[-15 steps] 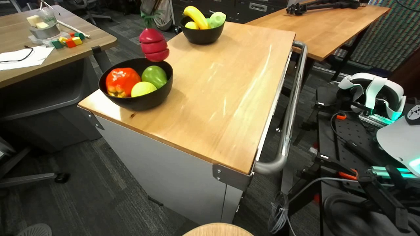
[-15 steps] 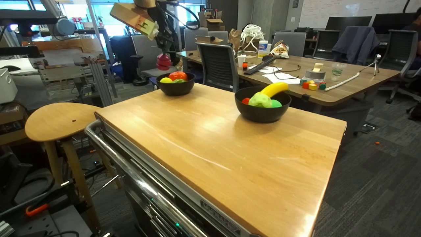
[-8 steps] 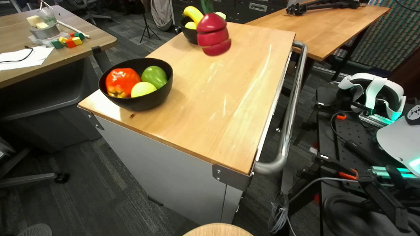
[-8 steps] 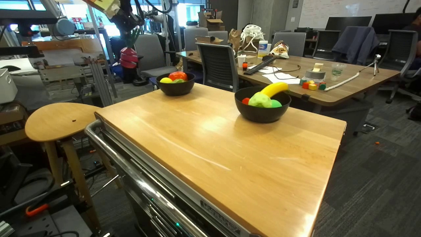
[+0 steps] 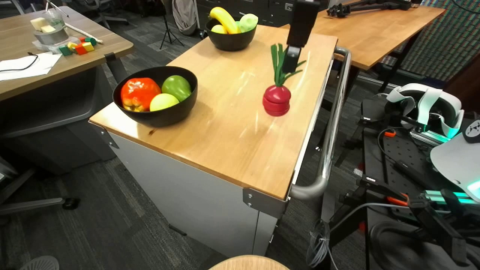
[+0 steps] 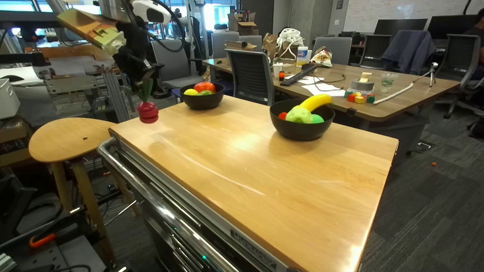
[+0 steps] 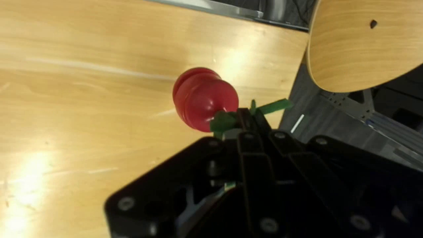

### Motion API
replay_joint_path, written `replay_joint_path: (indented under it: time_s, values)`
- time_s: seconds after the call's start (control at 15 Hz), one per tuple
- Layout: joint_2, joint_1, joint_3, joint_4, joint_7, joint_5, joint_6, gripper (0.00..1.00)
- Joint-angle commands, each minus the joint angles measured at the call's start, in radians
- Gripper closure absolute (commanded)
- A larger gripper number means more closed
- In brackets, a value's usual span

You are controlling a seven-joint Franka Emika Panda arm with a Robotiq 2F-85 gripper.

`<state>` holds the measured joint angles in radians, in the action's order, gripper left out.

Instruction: Take the plastic fruits and vegetables and place them on the table

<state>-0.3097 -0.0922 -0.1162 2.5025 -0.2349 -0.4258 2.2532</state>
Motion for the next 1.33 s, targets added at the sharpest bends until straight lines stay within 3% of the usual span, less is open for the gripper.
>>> replay_joint_path:
  time_s: [0.0,0.07,0.13,0.27,0.47,0.6,0.67,0.73,0.87,1.0,1.07,1.27]
  values:
    - [0.067,-0.007,-0.004,-0.002,0.125,0.102,0.014,0.99]
    - [0.081,-0.007,-0.002,-0.005,0.148,0.123,0.006,0.99]
    - [0.083,-0.008,-0.002,-0.009,0.168,0.139,-0.007,0.73]
    - [0.079,-0.009,-0.001,-0.016,0.203,0.166,-0.034,0.65]
    - [0.014,0.004,-0.004,-0.045,0.216,0.300,-0.111,0.42]
    - [-0.027,0.008,0.021,-0.101,0.163,0.355,-0.225,0.27]
    - [0.038,-0.007,0.015,-0.056,0.188,0.315,-0.121,0.18]
    - [0.021,-0.007,0.018,-0.069,0.188,0.320,-0.143,0.37]
    - [0.021,-0.006,0.020,-0.058,0.188,0.320,-0.142,0.21]
    - [0.039,-0.007,0.018,-0.054,0.188,0.320,-0.138,0.17]
    - [0.045,-0.007,0.018,-0.054,0.188,0.320,-0.136,0.05]
    - [0.067,-0.031,-0.017,-0.078,0.144,0.397,-0.141,0.00]
